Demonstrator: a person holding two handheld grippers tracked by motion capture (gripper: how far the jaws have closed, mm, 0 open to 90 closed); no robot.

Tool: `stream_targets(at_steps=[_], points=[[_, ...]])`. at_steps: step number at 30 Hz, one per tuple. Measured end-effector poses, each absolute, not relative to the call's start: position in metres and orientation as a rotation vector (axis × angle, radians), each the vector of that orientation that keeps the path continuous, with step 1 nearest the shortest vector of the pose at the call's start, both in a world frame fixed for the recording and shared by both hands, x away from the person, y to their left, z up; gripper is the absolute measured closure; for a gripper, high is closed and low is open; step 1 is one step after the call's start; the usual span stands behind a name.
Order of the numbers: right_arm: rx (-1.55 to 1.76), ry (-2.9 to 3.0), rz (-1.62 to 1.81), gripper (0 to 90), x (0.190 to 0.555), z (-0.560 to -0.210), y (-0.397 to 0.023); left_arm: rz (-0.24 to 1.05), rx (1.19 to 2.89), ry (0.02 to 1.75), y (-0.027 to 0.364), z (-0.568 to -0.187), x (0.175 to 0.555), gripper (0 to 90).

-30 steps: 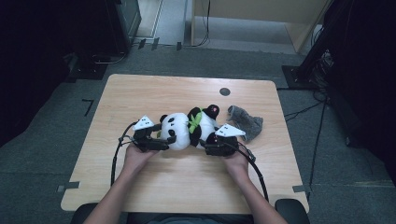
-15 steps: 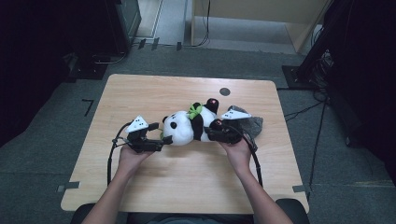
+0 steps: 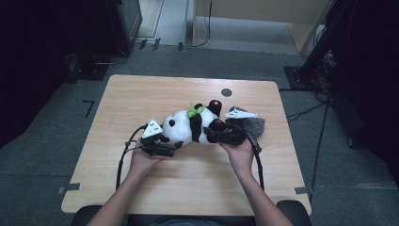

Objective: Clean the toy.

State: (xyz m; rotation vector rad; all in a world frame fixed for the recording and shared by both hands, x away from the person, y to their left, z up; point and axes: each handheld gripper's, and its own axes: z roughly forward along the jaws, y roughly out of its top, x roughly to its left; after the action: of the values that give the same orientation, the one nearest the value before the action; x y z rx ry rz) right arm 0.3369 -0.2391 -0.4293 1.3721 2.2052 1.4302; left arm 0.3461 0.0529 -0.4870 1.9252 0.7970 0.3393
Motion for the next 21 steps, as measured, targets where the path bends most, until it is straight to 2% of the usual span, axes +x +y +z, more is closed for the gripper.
stream_targets(at_steps=[1,2,5,7,10,13,21], points=[[1.359,2.214,1.408,50.4,0.335,-0.430,-0.236,0.359,1.923,0.813,0.053,-0.488,0.345,4.9],[1.340,2.211,1.383,50.3,0.333,-0.431,-0.233,0.367,1.915,0.822,0.053,-0.489,0.344,13.0],[1.322,2.216,1.371,48.7,0.333,-0.433,-0.232,0.353,1.915,0.847,0.056,-0.484,0.341,25.3],[1.309,2.217,1.360,41.8,0.333,-0.434,-0.233,0.353,1.915,0.846,0.056,-0.481,0.339,36.0],[1.284,2.174,1.321,30.2,0.332,-0.437,-0.232,0.330,1.912,0.854,0.056,-0.477,0.338,44.9],[1.204,2.179,1.379,23.2,0.332,-0.438,-0.237,0.303,1.896,0.862,0.062,-0.473,0.339,47.2],[1.022,2.224,1.521,16.7,0.322,-0.439,-0.259,0.269,1.858,0.882,0.081,-0.454,0.340,48.0]])
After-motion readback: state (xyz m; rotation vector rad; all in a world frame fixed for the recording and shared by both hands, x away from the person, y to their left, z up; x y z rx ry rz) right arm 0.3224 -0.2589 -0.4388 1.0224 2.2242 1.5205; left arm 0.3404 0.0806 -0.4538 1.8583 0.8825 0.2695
